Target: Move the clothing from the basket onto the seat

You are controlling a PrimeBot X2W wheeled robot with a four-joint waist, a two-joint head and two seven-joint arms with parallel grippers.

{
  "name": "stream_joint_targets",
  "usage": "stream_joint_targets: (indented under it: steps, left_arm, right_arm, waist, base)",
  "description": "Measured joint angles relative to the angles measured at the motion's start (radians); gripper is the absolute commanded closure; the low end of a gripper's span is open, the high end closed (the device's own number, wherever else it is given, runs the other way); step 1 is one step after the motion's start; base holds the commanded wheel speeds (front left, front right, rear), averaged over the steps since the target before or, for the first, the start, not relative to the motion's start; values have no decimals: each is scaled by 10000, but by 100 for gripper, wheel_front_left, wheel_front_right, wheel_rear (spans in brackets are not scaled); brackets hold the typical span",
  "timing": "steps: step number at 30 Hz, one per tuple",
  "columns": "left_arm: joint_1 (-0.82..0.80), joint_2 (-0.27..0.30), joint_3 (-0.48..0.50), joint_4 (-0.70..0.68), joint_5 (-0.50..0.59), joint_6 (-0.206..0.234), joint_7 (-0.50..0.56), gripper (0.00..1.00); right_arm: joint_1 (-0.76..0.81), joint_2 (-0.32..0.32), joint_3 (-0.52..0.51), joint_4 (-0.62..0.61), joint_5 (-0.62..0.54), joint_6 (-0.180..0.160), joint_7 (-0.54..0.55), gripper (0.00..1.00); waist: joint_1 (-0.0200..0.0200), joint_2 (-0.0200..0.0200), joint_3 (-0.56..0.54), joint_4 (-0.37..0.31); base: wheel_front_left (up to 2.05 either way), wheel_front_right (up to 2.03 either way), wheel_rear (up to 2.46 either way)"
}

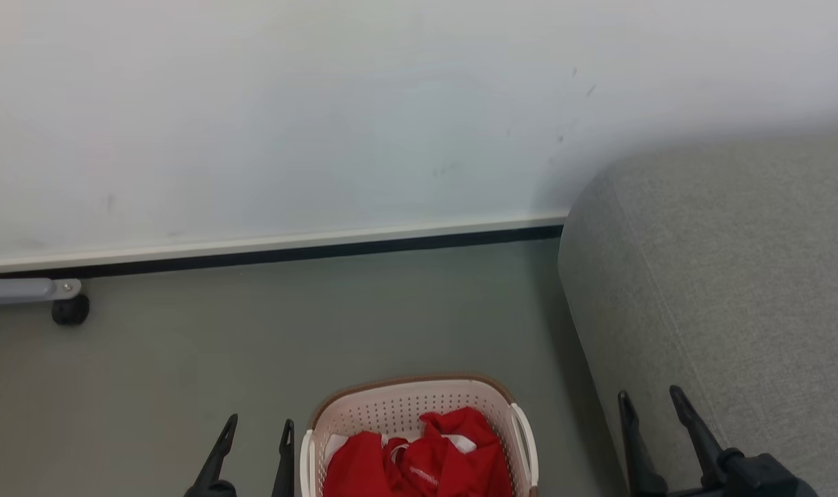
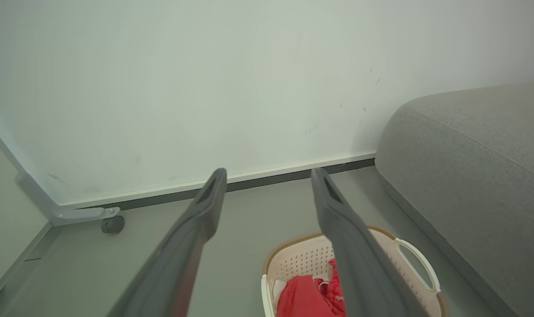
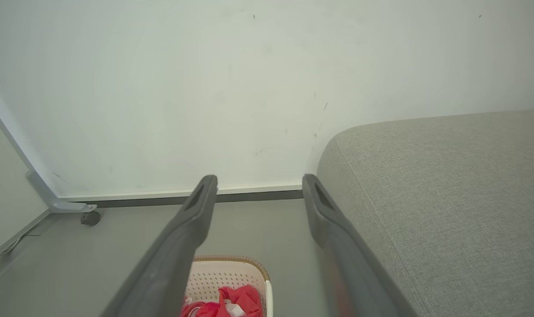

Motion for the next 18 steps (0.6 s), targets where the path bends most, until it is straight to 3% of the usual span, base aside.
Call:
stream_joint_targets:
  steps: [18]
  left_arm:
    - [-1767, -270, -840, 1856, 506, -341, 295, 0]
  right_arm:
    - [-1245, -249, -562, -1012, -433, -8, -2, 0]
  waist:
    - [1, 1, 2095, -540]
  base:
    - [0, 0, 0]
